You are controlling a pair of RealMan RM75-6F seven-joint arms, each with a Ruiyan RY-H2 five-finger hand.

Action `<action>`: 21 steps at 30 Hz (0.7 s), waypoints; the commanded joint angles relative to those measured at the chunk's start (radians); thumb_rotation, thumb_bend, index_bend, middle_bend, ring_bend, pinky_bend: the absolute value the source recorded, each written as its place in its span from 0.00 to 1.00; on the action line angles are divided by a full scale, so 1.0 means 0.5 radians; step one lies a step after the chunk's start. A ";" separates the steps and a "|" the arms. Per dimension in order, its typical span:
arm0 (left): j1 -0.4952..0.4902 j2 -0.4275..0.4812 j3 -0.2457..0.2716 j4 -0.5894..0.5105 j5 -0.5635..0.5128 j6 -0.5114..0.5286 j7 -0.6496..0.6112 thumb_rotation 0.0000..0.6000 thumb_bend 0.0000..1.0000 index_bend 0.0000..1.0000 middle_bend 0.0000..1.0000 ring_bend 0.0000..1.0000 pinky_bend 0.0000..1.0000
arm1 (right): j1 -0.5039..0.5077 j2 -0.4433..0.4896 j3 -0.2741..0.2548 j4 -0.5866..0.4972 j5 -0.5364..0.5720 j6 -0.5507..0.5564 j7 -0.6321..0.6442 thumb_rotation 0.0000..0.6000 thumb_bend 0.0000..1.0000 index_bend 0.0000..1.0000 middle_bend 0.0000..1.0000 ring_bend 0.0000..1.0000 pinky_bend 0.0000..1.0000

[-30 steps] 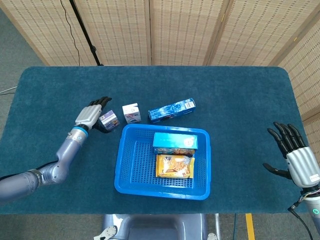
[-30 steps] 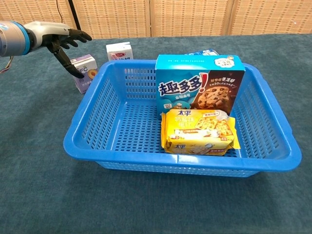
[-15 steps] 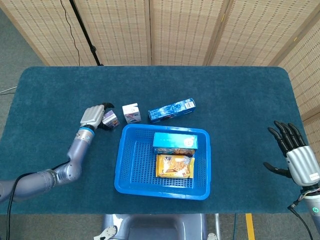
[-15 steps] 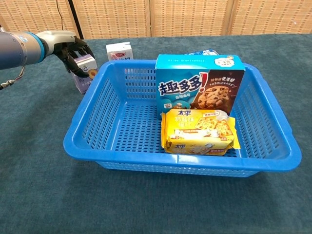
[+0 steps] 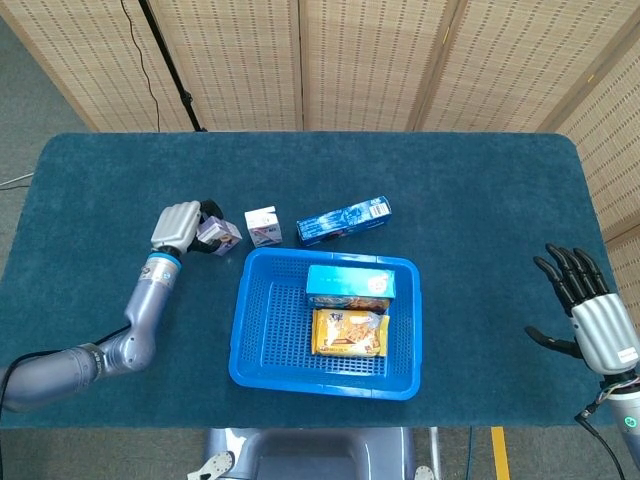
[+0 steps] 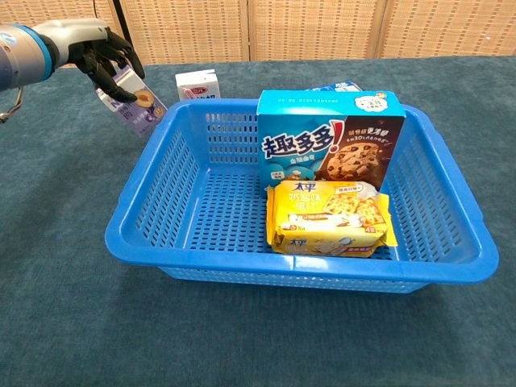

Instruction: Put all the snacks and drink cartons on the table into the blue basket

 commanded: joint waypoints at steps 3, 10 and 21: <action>0.090 0.181 -0.048 -0.239 0.129 0.070 -0.074 1.00 0.29 0.54 0.46 0.42 0.49 | 0.000 0.002 -0.001 -0.009 -0.001 -0.002 -0.004 1.00 0.00 0.00 0.00 0.00 0.00; 0.255 0.464 -0.086 -0.710 0.553 0.250 -0.247 1.00 0.29 0.54 0.46 0.42 0.49 | -0.001 0.004 -0.001 -0.019 0.001 -0.002 -0.013 1.00 0.00 0.00 0.00 0.00 0.00; 0.472 0.757 0.048 -1.197 1.513 0.421 -0.573 1.00 0.29 0.54 0.46 0.43 0.49 | 0.001 0.002 -0.003 -0.036 -0.001 -0.010 -0.029 1.00 0.00 0.00 0.00 0.00 0.00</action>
